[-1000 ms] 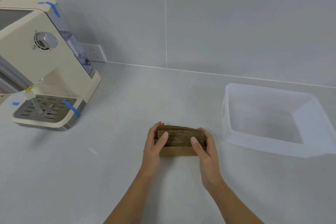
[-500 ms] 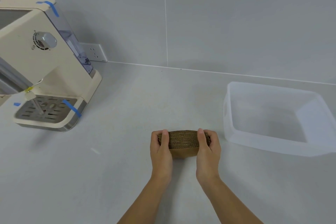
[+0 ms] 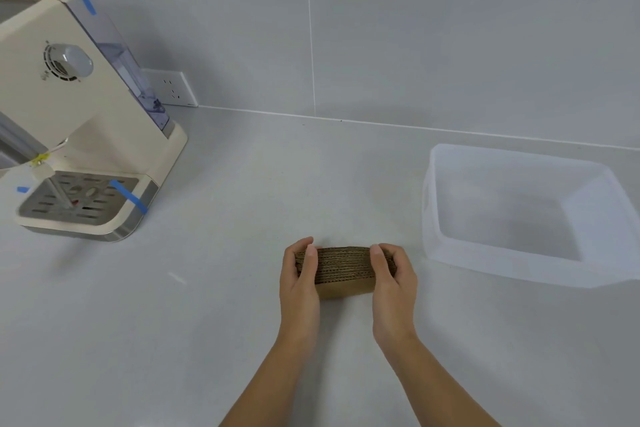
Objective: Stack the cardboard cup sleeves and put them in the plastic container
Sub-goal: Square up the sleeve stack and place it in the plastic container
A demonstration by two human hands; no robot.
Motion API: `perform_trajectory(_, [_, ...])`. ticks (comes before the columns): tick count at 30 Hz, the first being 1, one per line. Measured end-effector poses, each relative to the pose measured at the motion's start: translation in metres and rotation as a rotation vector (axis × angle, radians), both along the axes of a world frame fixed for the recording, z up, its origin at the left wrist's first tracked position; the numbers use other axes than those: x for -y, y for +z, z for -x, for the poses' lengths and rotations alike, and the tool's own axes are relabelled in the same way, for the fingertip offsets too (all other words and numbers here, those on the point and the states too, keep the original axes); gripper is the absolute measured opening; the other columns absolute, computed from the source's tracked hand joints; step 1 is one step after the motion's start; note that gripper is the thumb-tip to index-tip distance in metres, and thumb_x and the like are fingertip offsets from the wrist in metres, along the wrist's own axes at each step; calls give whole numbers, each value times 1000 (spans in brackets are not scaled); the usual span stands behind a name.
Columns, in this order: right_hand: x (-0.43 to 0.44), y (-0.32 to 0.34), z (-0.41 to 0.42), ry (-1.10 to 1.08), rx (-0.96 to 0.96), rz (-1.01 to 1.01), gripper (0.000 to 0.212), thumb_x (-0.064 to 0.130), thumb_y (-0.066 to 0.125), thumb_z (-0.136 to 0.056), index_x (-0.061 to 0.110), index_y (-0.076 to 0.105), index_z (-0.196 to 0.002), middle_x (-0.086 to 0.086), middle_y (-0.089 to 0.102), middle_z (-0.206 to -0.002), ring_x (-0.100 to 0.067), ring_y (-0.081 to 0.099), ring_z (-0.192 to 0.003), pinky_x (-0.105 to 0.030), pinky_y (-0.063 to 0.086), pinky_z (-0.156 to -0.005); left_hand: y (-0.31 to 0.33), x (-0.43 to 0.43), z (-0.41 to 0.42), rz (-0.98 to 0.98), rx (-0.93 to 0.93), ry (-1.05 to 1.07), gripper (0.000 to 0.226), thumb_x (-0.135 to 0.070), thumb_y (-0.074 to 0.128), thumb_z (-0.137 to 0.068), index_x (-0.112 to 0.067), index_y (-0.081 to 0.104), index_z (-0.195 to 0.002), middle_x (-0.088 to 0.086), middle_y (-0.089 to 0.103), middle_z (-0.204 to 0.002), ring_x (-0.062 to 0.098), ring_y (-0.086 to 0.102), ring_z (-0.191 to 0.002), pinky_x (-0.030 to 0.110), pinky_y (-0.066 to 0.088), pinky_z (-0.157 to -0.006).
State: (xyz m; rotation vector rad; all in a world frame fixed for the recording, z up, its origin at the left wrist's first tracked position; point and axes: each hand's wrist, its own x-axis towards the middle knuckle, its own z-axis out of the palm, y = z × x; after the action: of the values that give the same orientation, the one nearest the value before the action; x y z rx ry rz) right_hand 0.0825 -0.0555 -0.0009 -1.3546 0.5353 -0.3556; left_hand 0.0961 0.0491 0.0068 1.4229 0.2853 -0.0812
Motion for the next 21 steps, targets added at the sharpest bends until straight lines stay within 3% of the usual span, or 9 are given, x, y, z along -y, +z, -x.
perform_trajectory(5, [3, 7, -2, -16, 76, -18, 19, 16, 55, -89, 26, 63, -75, 20, 62, -68, 7, 55, -67, -4, 42, -59, 3, -1, -3, -8, 63, 30, 18, -35, 46, -94, -42, 61, -100, -15, 60, -96, -11, 56, -83, 5, 44, -66])
perform_trajectory(11, [4, 2, 4, 18, 27, -19, 19, 9, 50, -91, 14, 61, -75, 4, 57, -71, 5, 53, -62, -6, 42, -59, -2, 2, -1, -52, 91, 32, 18, -21, 49, -94, -31, 63, -88, -14, 64, -86, -6, 57, -77, 6, 45, -66])
perform_trajectory(15, [7, 3, 2, -43, 76, -17, 20, 10, 51, -90, 19, 62, -76, 17, 62, -67, 5, 55, -65, -4, 42, -59, 2, 4, -2, -57, 151, 10, 18, -19, 49, -94, -25, 61, -81, -18, 65, -76, -6, 58, -73, 7, 44, -63])
perform_trajectory(21, [10, -5, 4, 35, 35, 3, 21, 13, 49, -92, 17, 60, -76, 20, 59, -64, 6, 53, -63, -4, 41, -59, -5, 4, -4, -91, 96, 2, 18, -15, 46, -95, -17, 56, -79, -3, 56, -78, -5, 52, -66, 6, 41, -59])
